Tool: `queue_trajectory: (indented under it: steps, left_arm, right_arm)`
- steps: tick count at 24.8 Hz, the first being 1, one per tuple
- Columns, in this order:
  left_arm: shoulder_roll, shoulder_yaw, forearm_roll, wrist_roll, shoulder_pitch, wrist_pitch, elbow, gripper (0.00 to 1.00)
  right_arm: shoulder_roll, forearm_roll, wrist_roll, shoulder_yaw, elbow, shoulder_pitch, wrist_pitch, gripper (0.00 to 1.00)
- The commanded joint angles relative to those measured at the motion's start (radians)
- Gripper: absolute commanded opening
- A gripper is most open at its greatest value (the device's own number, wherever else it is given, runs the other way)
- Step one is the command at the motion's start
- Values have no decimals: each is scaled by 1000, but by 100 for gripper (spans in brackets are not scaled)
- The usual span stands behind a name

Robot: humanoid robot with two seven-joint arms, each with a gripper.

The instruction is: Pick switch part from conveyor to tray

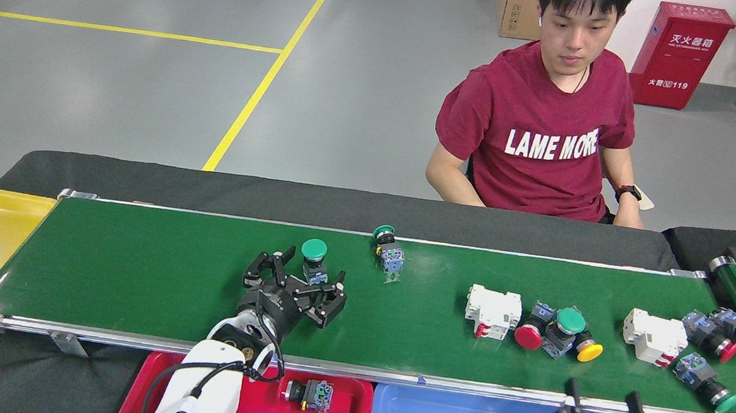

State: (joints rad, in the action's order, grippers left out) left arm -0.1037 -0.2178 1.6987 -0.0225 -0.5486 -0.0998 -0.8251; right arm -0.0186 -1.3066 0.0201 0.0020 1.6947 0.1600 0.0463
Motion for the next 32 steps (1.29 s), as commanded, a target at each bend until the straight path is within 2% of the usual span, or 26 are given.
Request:
queue_trajectory:
  steps: [1, 3, 6, 8, 10, 14, 17, 18, 19, 20, 21, 22, 26, 32]
  left_arm:
    - [4, 6, -1, 12, -25, 26, 6, 52]
    - [4, 9, -10, 12, -19, 22, 6, 23]
    - [12, 9, -42, 16, 4, 17, 4, 11]
    - [13, 6, -51, 29, 39, 8, -17, 7]
    - [25, 6, -53, 41, 91, -60, -103, 3]
    - [95, 9, -74, 36, 299, -273, -404, 0]
    - [185, 11, -83, 29, 489, -466, -655, 2]
    - [213, 14, -91, 27, 552, -530, -726, 6]
    - [229, 31, -105, 27, 613, -569, -776, 17]
    - [236, 58, -116, 27, 656, -583, -805, 38]
    - [231, 100, -129, 27, 702, -581, -836, 79]
    - [213, 147, -129, 32, 733, -581, -856, 100]
    - [170, 219, -159, 38, 780, -581, -871, 100]
    - [88, 472, -168, 39, 788, -534, -868, 100]
  right_arm:
    - [-14, -34, -12, 50, -46, -57, 106, 93]
    - [-11, -46, -15, 87, -102, -112, 181, 93]
    - [-9, -49, -17, 125, -148, -163, 256, 93]
    - [-9, -49, -17, 148, -225, -218, 291, 93]
    - [-9, -51, -16, 171, -309, -281, 329, 93]
    - [-27, -46, -15, 201, -457, -409, 366, 93]
    - [-34, -42, -15, 211, -517, -461, 372, 91]
    - [-30, -37, -23, 213, -521, -470, 371, 85]
    - [-26, -34, -48, 214, -520, -473, 363, 80]
    - [-24, -34, -75, 216, -520, -473, 354, 75]
    - [-20, -34, -98, 222, -518, -471, 334, 66]
    - [-18, -34, -103, 228, -518, -470, 302, 57]
    - [-20, -33, -103, 228, -503, -461, 222, 15]
    - [-15, 1, -114, 230, -412, -421, 176, 14]
